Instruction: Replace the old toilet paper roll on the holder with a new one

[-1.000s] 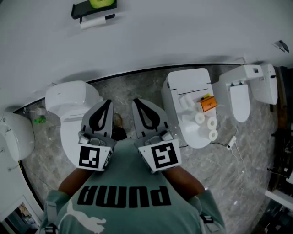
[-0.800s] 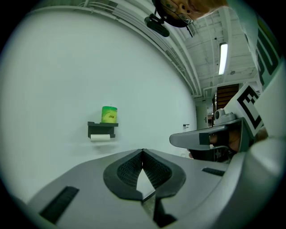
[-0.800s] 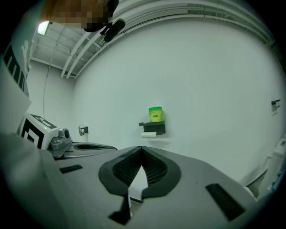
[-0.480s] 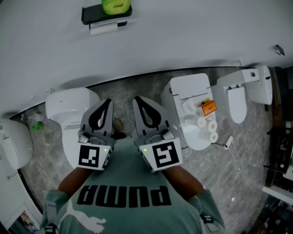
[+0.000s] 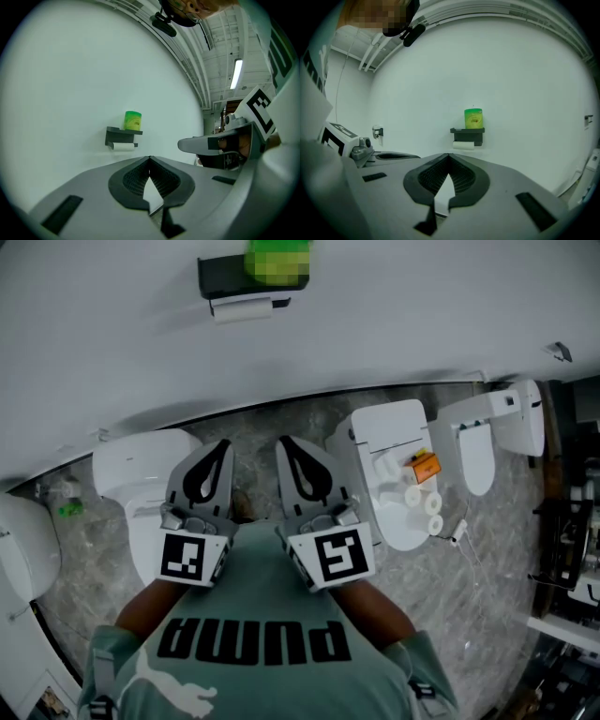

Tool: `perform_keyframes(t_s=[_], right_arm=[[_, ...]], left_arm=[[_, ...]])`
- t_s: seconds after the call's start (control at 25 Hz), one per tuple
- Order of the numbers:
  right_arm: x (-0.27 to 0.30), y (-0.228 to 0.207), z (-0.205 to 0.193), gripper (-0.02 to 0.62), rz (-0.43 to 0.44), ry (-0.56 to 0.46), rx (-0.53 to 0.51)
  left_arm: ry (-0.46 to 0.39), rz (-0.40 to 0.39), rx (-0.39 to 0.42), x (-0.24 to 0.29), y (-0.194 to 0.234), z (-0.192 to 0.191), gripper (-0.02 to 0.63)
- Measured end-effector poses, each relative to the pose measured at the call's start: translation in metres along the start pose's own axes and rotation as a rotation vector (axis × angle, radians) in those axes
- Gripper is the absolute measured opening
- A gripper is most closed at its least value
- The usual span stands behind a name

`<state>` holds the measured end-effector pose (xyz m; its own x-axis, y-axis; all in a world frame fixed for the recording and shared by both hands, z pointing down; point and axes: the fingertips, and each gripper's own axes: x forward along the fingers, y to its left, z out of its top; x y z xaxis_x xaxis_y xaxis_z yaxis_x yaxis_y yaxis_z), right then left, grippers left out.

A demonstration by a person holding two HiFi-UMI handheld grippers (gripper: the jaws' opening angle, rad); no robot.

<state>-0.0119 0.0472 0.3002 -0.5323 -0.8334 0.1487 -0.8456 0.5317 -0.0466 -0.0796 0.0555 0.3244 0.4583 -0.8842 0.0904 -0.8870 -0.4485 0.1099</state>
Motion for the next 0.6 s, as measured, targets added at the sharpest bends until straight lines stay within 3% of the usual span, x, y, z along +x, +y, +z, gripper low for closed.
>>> perform_keyframes(t_s=[0.6], right_arm=[[0.030, 0.010, -0.008, 0.005, 0.028, 0.040, -0.007]], left_arm=[[0.015, 0.035, -0.018, -0.005, 0.036, -0.005, 0.003]])
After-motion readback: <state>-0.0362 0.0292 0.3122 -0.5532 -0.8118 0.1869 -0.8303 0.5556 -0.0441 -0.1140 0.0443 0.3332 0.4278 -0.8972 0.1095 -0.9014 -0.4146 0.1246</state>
